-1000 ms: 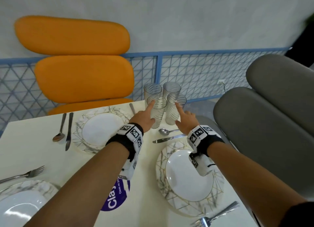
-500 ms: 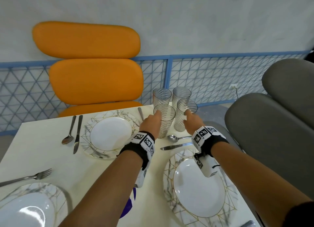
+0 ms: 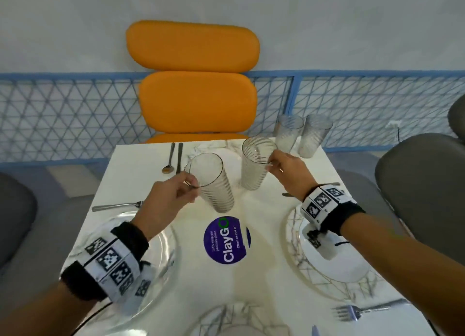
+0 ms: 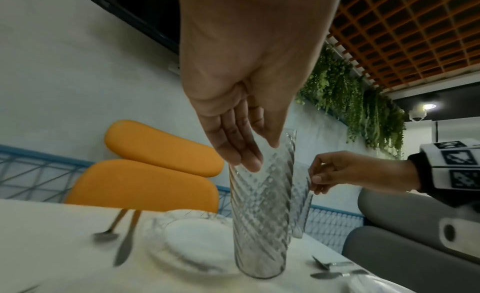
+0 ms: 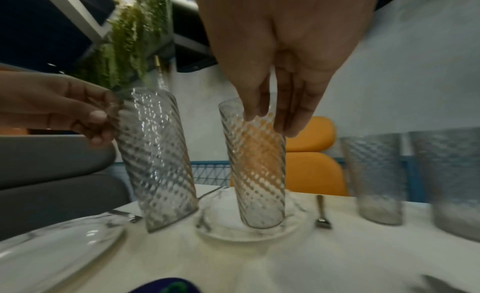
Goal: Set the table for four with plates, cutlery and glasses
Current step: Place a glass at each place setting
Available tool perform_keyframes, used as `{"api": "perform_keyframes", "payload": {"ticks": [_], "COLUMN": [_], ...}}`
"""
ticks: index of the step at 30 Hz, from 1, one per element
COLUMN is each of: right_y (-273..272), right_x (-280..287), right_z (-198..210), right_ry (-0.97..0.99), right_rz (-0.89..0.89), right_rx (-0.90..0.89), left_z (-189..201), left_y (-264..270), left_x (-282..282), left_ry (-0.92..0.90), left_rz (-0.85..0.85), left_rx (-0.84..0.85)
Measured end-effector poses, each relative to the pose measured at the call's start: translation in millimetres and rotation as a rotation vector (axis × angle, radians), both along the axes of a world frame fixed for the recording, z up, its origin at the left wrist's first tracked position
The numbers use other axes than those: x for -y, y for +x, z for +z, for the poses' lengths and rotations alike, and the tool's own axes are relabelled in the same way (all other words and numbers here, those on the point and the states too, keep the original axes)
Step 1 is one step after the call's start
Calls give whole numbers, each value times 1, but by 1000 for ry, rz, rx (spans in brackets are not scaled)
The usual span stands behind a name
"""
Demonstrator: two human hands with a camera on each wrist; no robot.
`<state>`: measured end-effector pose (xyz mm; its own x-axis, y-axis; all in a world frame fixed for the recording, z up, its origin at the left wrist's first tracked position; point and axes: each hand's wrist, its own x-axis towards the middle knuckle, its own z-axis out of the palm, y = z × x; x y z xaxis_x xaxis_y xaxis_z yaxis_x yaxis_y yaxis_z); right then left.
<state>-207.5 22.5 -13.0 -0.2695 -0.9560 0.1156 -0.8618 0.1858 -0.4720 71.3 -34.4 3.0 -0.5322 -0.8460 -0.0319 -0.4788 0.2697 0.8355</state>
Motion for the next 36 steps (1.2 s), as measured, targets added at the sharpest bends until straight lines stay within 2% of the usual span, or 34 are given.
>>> {"api": "perform_keyframes", "payload": {"ticks": [4, 8, 15, 23, 28, 32, 36], "right_y": [75, 128, 157, 146, 111, 57, -7], "right_x": [3, 5, 5, -8, -28, -39, -42], "right_z": [-7, -19, -35, -33, -29, -33, -37], "right_ry": [64, 149, 197, 210, 165, 103, 93], "right_rz": [139, 193, 163, 177, 159, 65, -51], "right_rx": [65, 118, 121, 110, 110, 102, 77], "left_z": [-16, -40, -61, -52, -12, 46, 88], "left_y": [63, 90, 106, 109, 97, 53, -23], "left_x": [-34, -68, -100, -104, -96, -74, -52], "left_ry": [33, -34, -113, -153, -252, -458, -536], "left_rz": [16, -72, -183, -275, -274, -236, -265], "left_rx": [42, 141, 233, 366, 511, 661, 533]}}
